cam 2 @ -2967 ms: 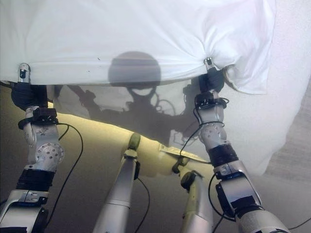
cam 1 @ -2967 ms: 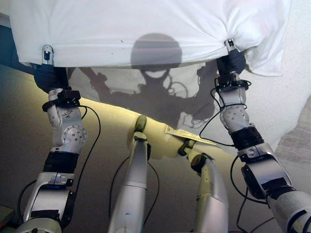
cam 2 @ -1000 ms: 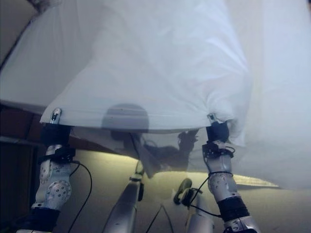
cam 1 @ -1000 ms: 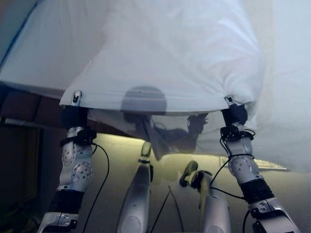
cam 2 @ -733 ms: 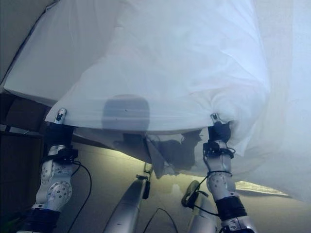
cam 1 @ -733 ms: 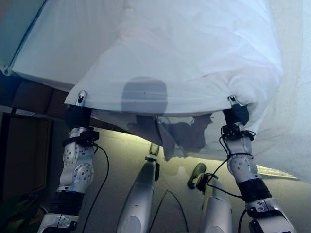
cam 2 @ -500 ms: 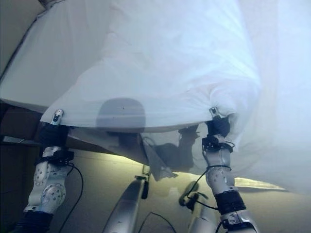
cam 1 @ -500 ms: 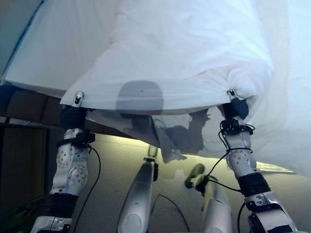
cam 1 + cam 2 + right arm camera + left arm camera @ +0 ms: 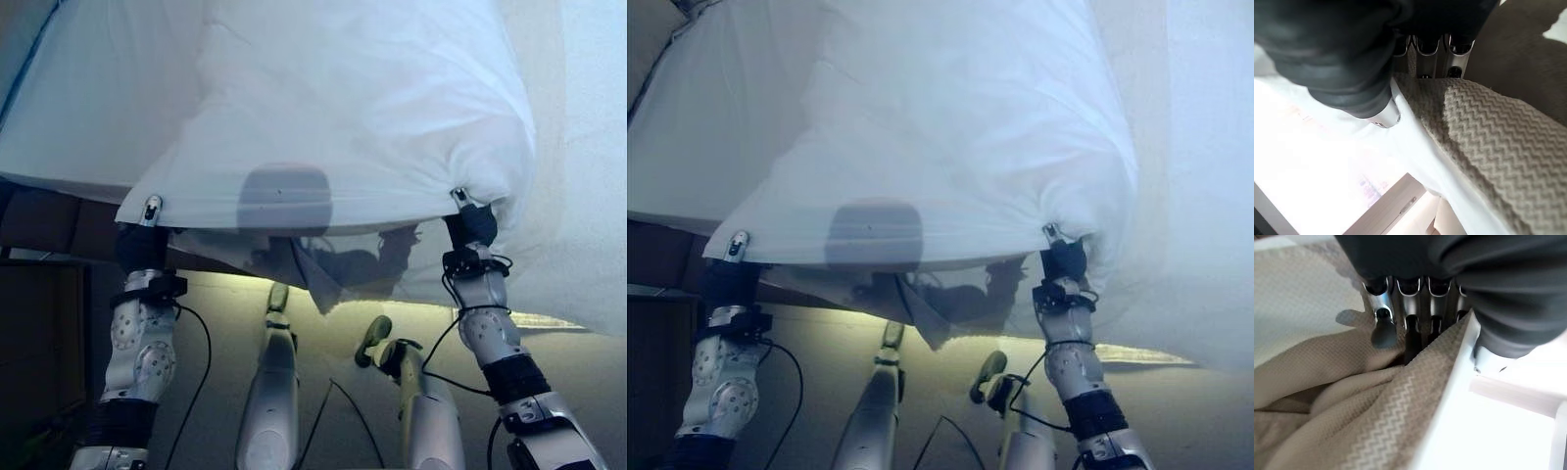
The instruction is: Make the bed
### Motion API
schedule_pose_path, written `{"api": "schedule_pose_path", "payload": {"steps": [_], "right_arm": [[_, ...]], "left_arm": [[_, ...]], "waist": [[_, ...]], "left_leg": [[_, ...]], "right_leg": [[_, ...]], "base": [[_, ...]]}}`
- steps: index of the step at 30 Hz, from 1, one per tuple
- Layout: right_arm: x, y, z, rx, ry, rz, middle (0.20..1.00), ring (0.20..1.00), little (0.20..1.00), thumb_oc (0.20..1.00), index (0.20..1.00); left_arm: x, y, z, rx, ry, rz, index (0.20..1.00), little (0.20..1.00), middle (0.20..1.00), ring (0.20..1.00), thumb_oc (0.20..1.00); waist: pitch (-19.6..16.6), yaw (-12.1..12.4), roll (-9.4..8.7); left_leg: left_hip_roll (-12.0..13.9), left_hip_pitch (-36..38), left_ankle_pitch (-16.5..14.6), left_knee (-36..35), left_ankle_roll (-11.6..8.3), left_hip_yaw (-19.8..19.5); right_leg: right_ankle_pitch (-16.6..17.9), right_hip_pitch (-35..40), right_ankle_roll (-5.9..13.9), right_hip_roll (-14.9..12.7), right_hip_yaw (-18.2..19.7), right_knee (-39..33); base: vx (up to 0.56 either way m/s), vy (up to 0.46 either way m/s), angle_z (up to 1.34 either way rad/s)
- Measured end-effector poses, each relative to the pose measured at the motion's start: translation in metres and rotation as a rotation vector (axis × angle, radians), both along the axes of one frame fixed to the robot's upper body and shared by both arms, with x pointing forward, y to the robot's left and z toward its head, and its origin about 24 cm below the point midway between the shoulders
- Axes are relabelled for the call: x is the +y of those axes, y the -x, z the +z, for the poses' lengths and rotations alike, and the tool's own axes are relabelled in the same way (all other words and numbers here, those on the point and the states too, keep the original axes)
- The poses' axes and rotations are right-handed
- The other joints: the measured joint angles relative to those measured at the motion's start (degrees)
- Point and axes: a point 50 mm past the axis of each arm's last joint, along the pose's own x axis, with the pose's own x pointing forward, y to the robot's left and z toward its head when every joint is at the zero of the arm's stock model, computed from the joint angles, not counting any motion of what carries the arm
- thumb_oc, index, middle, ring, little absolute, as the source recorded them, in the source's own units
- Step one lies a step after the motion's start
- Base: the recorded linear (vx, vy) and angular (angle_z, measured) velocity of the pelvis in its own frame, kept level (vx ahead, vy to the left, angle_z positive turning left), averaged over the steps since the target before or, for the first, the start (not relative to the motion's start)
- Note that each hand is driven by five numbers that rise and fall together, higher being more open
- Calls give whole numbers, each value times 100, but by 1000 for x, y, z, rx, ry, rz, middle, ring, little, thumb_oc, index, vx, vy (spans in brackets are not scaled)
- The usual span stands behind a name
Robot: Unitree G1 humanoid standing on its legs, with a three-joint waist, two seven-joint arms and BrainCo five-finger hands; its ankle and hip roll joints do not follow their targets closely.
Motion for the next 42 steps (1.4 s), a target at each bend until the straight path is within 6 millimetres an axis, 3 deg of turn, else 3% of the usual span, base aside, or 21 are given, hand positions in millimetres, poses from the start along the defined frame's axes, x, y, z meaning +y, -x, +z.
{"api": "schedule_pose_path", "payload": {"steps": [2, 8, 13, 14, 16, 20, 24, 25, 27, 29, 33, 36, 38, 42], "right_arm": [[-5, 2, -2, 11, 12, -20, 200, 200, 200, 200, 200], [-13, 16, -24, 63, -86, -96, 200, 200, 200, 200, 200], [-7, 18, -31, 76, -108, -83, 200, 200, 200, 200, 200], [-6, 18, -31, 75, -102, -73, 200, 200, 200, 200, 200], [-5, 19, -34, 78, -99, -64, 200, 200, 200, 200, 200], [0, 19, -36, 75, -78, -28, 200, 200, 200, 200, 200], [1, 17, -31, 66, -45, -6, 200, 200, 200, 200, 200], [0, 17, -31, 64, -41, -6, 200, 200, 200, 200, 200], [0, 16, -29, 61, -34, -4, 200, 200, 200, 200, 200], [-4, 18, -33, 78, -21, -14, 200, 200, 200, 200, 200], [-20, 28, -39, 119, 14, -79, 200, 200, 200, 200, 200], [-23, 30, -43, 135, -47, -132, 200, 200, 200, 200, 200], [-24, 31, -44, 139, -55, -141, 200, 200, 200, 200, 200], [-21, 32, -44, 135, -58, -132, 200, 200, 200, 200, 200]], "left_arm": [[-5, 0, 1, -8, -2, -16, 200, 200, 200, 200, 200], [-19, 5, -11, 35, -28, -47, 200, 200, 200, 200, 200], [-14, 13, -18, 69, -52, -25, 200, 200, 200, 200, 200], [-13, 15, -20, 76, -53, -21, 200, 200, 200, 200, 200], [-12, 18, -23, 86, -52, -15, 200, 200, 200, 200, 200], [-5, 26, -27, 101, -53, 9, 200, 200, 200, 200, 200], [-1, 27, -26, 96, -52, 27, 200, 200, 200, 200, 200], [-1, 26, -25, 91, -52, 25, 200, 200, 200, 200, 200], [-1, 25, -23, 85, -55, 24, 200, 200, 200, 200, 200], [-3, 22, -24, 86, -47, 19, 200, 200, 200, 200, 200], [-19, 15, -21, 76, -61, -50, 200, 200, 200, 200, 200], [-26, 17, -31, 128, -81, -87, 200, 200, 200, 200, 200], [-27, 18, -33, 139, -82, -95, 200, 200, 200, 200, 200], [-25, 17, -30, 135, -103, -91, 200, 200, 200, 200, 200]], "waist": [[10, -70, 11], [14, -125, 2], [3, 129, -56], [0, 215, -68], [-1, 199, -74], [0, 232, -88], [-1, 329, -83], [-1, 298, -84], [-2, 136, -85], [0, 39, -80], [8, -201, -38], [14, -272, -13], [6, -276, -25], [-12, -100, -56]], "left_leg": [[-186, -151, -46, 215, 109, 28], [-531, -133, -267, 565, 460, 50], [-410, -132, -362, 638, 561, 289], [-362, -107, -375, 578, 568, 335], [-350, 13, -311, 431, 531, 296], [-186, 235, -252, 289, 363, 369], [-190, 489, -330, 196, 251, -257], [-146, 518, -333, 126, 236, -344], [61, 479, -327, 140, 282, -156], [96, 509, -229, 45, -35, -153], [-298, 257, -67, 100, 189, -75], [-601, 299, -308, 548, 406, 37], [-722, 365, -516, 827, 560, 145], [-698, 394, -800, 1057, 764, 460]], "right_leg": [[49, 13, 127, -203, -31, 12], [215, 416, 425, -470, -107, -283], [536, 540, 524, -469, -373, -726], [598, 549, 551, -434, -417, -717], [575, 615, 559, -212, -142, -865], [489, 610, 438, 46, 142, -853], [337, 685, 304, 140, 166, -631], [316, 705, 293, 14, 166, -599], [368, 791, 421, -205, 120, -608], [455, 819, 585, -379, 92, -614], [490, 973, 861, -813, -67, -724], [710, 1377, 1162, -1115, -75, -1055], [879, 1672, 1146, -1179, -199, -1261], [1222, 1853, 994, -1188, -507, -1576]], "base": [[-18, 273, 23], [35, 242, 18], [-18, 40, -26], [4, -36, -39], [-11, -22, -9], [-19, -31, -22], [-6, 107, -18], [-121, 422, 33], [-96, 353, 43], [-51, 331, 31], [-50, 399, 62], [10, 270, 18], [-20, 260, -5], [-41, 194, -37]]}}
